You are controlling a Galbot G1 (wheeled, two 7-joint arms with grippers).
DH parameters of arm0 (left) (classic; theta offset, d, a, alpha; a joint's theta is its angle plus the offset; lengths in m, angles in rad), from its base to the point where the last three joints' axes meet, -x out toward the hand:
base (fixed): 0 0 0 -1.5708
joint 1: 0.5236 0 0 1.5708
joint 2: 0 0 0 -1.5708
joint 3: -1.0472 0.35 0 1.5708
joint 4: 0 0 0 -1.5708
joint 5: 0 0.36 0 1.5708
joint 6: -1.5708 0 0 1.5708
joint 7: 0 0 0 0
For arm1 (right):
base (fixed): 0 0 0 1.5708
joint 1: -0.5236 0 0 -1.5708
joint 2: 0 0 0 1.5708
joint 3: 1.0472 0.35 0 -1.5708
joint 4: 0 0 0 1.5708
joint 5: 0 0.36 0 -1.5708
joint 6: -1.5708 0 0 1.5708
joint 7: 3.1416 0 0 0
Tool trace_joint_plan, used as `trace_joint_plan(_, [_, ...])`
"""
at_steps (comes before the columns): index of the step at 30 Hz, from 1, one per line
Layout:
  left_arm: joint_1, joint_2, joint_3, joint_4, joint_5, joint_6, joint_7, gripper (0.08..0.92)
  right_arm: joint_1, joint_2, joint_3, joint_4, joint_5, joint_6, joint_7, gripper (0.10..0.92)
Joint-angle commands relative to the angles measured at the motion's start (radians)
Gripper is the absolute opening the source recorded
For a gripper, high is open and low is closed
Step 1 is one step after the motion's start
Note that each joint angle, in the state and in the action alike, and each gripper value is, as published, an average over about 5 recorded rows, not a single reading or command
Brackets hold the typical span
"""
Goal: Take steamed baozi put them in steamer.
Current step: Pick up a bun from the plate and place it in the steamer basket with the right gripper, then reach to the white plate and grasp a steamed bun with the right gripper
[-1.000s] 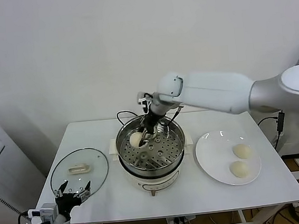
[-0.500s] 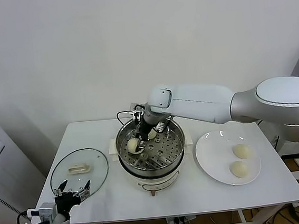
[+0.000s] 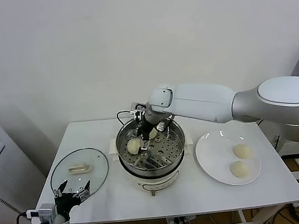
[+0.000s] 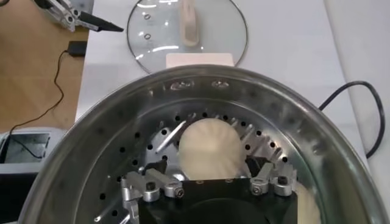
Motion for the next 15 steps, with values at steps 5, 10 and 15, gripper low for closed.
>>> trace_joint_plan(5, [0.014, 0.007, -0.011, -0.012, -0.001, -0.006, 0.000, 0.823, 0.248, -0.338, -0.095, 0.120, -0.174, 0.133, -0.297, 0.823])
trace_joint_plan(10, [0.023, 0.007, -0.018, -0.024, -0.003, -0.010, -0.001, 0.823, 0.277, -0.460, -0.127, 0.148, -0.300, 0.192, -0.362, 0.823])
trace_joint_plan(15, [0.027, 0.007, -0.021, -0.030, -0.006, -0.009, -0.001, 0.823, 0.233, -0.568, -0.115, 0.164, -0.396, 0.242, -0.384, 0.823])
